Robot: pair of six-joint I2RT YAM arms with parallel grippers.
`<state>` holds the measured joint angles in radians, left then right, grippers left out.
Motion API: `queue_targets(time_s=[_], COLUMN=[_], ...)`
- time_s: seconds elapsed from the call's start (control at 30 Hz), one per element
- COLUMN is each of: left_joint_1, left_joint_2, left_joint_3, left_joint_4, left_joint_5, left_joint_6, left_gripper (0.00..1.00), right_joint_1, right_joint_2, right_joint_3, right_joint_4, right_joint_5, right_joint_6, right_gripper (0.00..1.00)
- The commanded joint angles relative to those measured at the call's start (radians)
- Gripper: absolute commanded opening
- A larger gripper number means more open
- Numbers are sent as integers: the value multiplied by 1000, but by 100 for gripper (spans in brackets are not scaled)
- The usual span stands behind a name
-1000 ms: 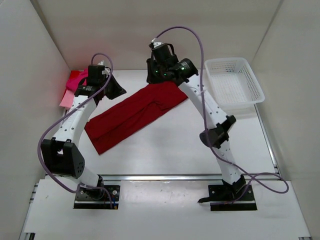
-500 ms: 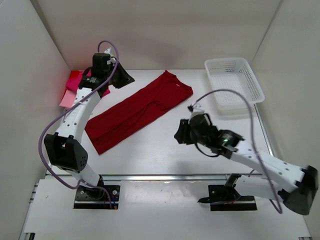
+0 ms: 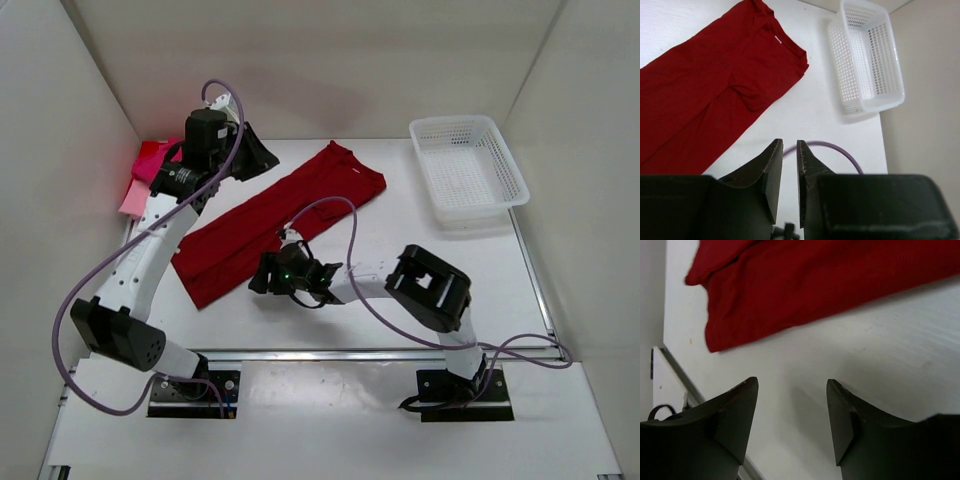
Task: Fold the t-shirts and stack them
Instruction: Rotate the rectangle-folded T-shirt at the center of the board.
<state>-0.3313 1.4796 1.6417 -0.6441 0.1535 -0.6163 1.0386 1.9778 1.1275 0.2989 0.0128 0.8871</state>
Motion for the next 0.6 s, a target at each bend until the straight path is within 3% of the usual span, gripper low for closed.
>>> queue_targets(time_s=[0.0,0.07,0.27,0.43,0.57], left_joint_1=[-31,-35,-55,-65,-71], left_joint_2=[-88,-105,-134,-140,-143], left_joint_3=[-57,-75,-106,-103,-129], left_joint_4=[-35,-45,-42,-40,-40], left_joint_5=[-55,-65,-66,-55,-46], left_joint_6=[49,55,49,40,46], left_gripper=[29,29,30,30,30], right_joint_1=[15,18,-17,-66,-107], right_joint_2=[117,182,257,279,322], right_joint_3=[61,119,146,222,351], right_joint_4=[131,97,114,52,-97], right_joint_5=[6,1,-7,-69,-131], right_joint_6=[122,154,257,269,302], right_gripper=[54,53,33,38,38])
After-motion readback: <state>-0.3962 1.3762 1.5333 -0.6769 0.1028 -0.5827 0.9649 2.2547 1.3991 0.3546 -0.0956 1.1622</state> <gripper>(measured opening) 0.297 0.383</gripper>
